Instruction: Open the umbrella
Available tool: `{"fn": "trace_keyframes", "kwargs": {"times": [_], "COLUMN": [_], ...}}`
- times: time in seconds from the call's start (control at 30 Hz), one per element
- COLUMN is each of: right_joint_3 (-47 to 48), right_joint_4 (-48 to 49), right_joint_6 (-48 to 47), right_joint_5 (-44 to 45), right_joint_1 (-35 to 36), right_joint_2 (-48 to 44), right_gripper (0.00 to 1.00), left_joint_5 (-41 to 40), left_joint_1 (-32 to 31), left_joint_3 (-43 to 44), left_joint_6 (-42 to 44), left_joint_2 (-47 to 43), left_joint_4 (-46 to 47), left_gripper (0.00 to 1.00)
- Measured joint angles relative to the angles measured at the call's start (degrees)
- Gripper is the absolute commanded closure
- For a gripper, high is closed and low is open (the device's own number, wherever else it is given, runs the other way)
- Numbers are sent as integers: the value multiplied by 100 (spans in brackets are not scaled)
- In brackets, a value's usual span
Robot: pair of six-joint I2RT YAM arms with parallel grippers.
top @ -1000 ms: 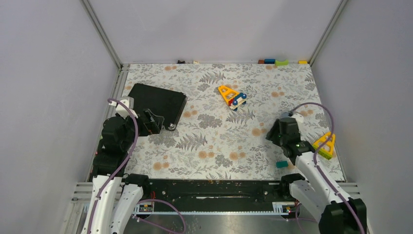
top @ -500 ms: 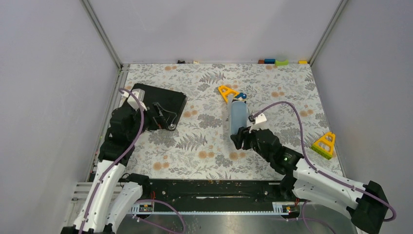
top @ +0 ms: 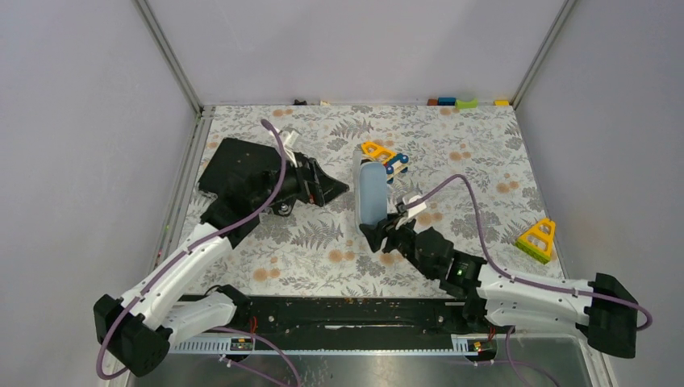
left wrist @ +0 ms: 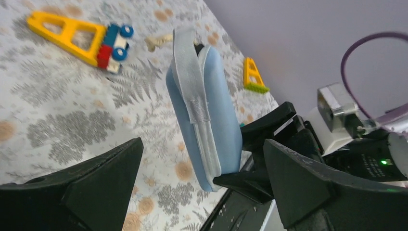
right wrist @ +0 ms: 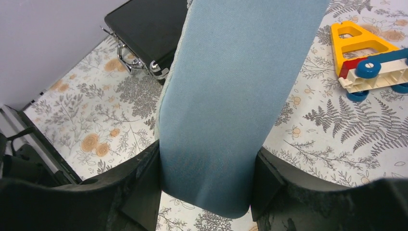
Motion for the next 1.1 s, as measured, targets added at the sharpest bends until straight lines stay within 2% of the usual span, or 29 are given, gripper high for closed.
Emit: {"fn": "trace_keyframes", "kwargs": {"times": [0.23, 0.8, 0.87, 0.93, 1.0, 1.03, 1.1], "right_joint_3": [328, 1113, 1141, 1182, 1228, 1233, 1235], "right_joint_4": [472, 1080, 1088, 1104, 1182, 1209, 1209], "right_joint_6": [-308, -540, -575, -592, -597, -597, -579], "right_joint_5": [807, 1443, 1445, 1482, 1508, 1510, 1547], "right_joint_1": [741, 1340, 1421, 1482, 1526, 1541, 1556], "right_joint_2": [868, 1943, 1961, 1982, 2044, 2068, 2087], "right_gripper": [66, 62, 61, 56, 43, 30, 16], "left_joint_5": [435, 675, 697, 717, 741, 800, 828], "left_joint_1": [-63, -55, -33, -7, 20, 31, 44], "left_joint_3": [-398, -584, -584, -584, -584, -584, -584], "left_joint_6": [-306, -723, -739, -754, -787, -807, -763], "left_joint_2": [291, 400, 400, 400, 400, 400, 402], "left_joint_4": [221, 560, 562, 557, 557, 570, 555], "left_gripper": [1, 1, 11, 30, 50, 60, 71]}}
